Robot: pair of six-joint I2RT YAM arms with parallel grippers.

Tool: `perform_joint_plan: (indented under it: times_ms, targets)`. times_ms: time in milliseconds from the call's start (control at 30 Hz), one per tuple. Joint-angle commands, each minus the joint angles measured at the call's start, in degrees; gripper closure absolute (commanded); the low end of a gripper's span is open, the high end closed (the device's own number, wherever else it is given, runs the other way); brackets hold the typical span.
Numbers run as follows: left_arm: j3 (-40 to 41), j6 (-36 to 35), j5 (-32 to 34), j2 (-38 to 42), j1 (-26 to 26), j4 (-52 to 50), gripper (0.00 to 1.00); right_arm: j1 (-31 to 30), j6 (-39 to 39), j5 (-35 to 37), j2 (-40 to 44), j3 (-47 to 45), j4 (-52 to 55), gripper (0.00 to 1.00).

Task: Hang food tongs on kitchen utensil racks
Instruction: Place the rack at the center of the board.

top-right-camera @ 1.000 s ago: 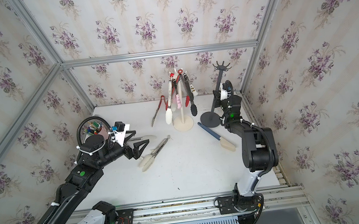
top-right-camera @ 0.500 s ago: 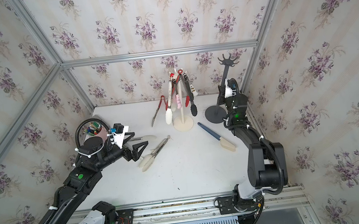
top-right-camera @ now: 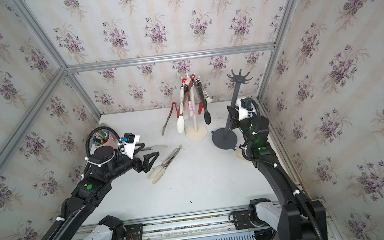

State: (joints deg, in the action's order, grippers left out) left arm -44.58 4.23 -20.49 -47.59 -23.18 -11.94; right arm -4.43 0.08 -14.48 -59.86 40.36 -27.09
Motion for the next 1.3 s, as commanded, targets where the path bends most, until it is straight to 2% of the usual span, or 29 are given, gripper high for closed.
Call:
perform_joint_plan:
  times_ms: [0,267,367,533,1000,1267]
  targets:
    - [0.3,1.5,0.1,-0.4,0.1,1.6,0.01,-2.2,1.9,1.3,4.5,-3.0,-2.2,1.00]
    - [1.7,1.5,-0.2,-0.2,0.1,2.1,0.01,-11.6,3.1,5.4,9.5,-9.8,-5.4,1.00]
    - [2.3,1.7,-0.3,0.3,0.1,2.2,0.01,-14.8,2.8,7.8,9.4,-11.2,-8.2,1.00]
    - [3.8,1.8,0.5,1.2,0.1,2.2,0.01,-18.7,2.1,7.5,5.8,-11.0,-10.7,1.00]
    - [5.9,1.7,1.2,0.9,0.1,2.3,0.01,-24.4,-2.7,8.4,-1.4,-10.2,-15.5,1.00]
    - [5.9,1.3,1.2,-0.1,0.1,2.7,0.01,-25.3,-1.6,7.8,-0.3,-13.0,-15.7,0.99]
